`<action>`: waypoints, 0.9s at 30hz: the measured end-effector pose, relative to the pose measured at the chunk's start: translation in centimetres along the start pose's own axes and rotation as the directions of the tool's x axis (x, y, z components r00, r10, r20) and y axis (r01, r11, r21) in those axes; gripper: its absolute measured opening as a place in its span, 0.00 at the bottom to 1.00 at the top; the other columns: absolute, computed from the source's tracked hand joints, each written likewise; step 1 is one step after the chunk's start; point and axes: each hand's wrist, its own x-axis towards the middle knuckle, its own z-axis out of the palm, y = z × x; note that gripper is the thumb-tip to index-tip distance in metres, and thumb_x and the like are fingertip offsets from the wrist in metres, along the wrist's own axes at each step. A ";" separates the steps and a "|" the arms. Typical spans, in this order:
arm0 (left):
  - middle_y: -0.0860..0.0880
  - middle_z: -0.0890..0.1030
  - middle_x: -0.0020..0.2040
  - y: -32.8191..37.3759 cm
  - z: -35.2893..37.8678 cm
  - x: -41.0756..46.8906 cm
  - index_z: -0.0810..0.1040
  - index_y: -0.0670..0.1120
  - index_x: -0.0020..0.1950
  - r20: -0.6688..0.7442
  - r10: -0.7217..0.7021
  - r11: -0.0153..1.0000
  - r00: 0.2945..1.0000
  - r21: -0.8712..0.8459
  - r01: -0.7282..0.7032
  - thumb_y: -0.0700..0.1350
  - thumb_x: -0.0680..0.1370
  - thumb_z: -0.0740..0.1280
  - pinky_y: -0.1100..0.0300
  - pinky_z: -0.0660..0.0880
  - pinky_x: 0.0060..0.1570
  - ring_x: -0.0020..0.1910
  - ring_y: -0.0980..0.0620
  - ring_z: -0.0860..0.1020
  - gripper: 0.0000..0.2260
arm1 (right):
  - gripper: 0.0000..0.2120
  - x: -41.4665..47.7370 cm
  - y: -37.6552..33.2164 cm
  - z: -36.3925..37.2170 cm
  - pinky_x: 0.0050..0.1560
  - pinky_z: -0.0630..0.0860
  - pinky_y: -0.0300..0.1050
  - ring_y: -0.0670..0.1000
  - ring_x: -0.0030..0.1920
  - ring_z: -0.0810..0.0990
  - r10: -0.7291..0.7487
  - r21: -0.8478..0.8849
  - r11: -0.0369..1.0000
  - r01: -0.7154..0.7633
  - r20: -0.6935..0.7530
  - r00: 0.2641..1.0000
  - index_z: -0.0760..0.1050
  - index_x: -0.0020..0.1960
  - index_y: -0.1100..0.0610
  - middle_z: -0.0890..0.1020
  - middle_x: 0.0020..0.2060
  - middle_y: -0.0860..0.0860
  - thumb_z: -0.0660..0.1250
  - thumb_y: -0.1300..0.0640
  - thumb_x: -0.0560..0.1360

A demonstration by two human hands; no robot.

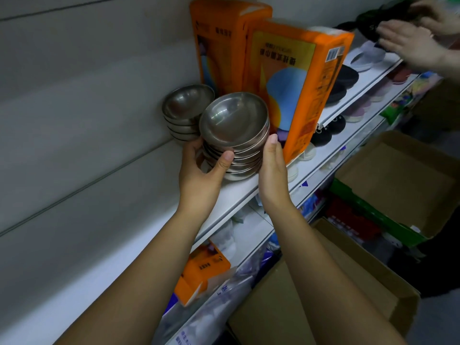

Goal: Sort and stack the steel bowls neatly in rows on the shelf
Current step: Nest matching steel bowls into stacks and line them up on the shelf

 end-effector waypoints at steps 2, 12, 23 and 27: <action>0.53 0.80 0.66 -0.3 -0.2 0.1 0.73 0.48 0.69 0.015 -0.004 1.000 1.000 -0.003 0.004 0.53 0.74 0.77 0.59 0.77 0.64 0.66 0.57 0.78 0.26 | 0.24 -0.5 -0.1 -0.1 0.61 0.67 0.32 0.42 0.68 0.69 0.036 -0.013 0.999 -0.036 0.013 0.999 0.63 0.77 0.47 0.70 0.67 0.40 0.49 0.40 0.85; 0.52 0.77 0.70 0.0 -4.9 -2.4 0.73 0.47 0.74 -0.003 -0.017 0.993 1.000 0.117 0.018 0.51 0.80 0.72 0.63 0.72 0.68 0.69 0.57 0.75 0.23 | 0.19 -4.5 0.6 0.0 0.62 0.74 0.49 0.47 0.61 0.77 0.000 -0.154 0.988 -0.019 -0.119 0.993 0.73 0.67 0.49 0.80 0.60 0.45 0.54 0.41 0.84; 0.50 0.79 0.68 1.7 -13.1 -7.2 0.76 0.49 0.70 0.099 -0.032 0.982 0.995 0.188 0.013 0.52 0.81 0.69 0.57 0.72 0.70 0.68 0.54 0.76 0.18 | 0.20 -9.7 -2.2 2.3 0.64 0.71 0.43 0.45 0.64 0.74 -0.069 -0.125 0.991 0.044 -0.210 0.975 0.71 0.72 0.50 0.77 0.66 0.46 0.58 0.43 0.84; 0.51 0.78 0.67 3.3 -11.7 -5.6 0.74 0.46 0.73 0.191 -0.054 0.977 0.980 0.211 0.013 0.53 0.83 0.65 0.76 0.69 0.55 0.64 0.57 0.76 0.20 | 0.22 -7.9 -4.8 1.7 0.60 0.67 0.39 0.44 0.63 0.72 -0.084 -0.140 0.989 0.057 -0.197 0.977 0.68 0.75 0.51 0.75 0.67 0.47 0.56 0.44 0.85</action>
